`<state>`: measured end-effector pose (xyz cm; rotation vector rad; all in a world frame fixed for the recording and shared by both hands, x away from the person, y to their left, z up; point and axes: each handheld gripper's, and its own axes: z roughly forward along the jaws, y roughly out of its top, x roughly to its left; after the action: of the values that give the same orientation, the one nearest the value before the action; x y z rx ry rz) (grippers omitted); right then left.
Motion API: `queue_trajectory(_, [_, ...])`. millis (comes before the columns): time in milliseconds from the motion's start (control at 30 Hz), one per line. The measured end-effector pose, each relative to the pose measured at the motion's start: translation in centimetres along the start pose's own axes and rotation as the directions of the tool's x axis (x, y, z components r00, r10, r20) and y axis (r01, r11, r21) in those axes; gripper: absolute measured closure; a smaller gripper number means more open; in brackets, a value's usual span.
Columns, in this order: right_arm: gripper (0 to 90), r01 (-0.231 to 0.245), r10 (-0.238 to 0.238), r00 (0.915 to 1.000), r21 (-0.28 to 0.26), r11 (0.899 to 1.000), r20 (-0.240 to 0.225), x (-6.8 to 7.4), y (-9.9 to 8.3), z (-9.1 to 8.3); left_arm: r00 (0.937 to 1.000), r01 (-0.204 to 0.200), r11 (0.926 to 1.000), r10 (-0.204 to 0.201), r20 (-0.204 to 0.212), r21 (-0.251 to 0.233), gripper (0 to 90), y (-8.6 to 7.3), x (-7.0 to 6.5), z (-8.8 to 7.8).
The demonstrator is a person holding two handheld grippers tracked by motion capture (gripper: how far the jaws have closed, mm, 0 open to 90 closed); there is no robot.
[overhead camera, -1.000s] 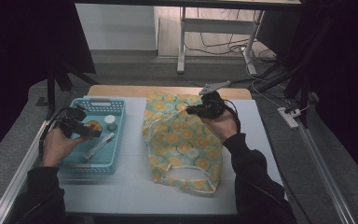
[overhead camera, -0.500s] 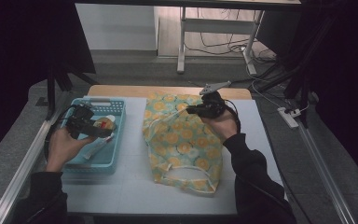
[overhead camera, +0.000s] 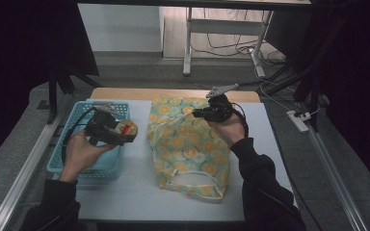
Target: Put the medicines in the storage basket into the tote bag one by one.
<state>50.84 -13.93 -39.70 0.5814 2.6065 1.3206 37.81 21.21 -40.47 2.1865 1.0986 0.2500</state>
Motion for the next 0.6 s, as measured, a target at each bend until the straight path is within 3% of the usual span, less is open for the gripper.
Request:
queue_trajectory(300, [90.0, -0.005, 0.005, 0.9999, -0.002, 1.0, 0.009, -0.2, -0.1, 0.1, 0.9953, -0.065, 0.9979, 0.065, 0.071, -0.007, 20.8, 1.8, -2.8, 1.9])
queue_trajectory(600, [90.0, -0.011, 0.011, 0.9999, 0.002, 1.0, 0.013, -0.5, -0.1, 0.5, 0.9817, -0.133, 0.9911, 0.132, 0.138, 0.001, 20.8, 3.9, -5.7, 4.0])
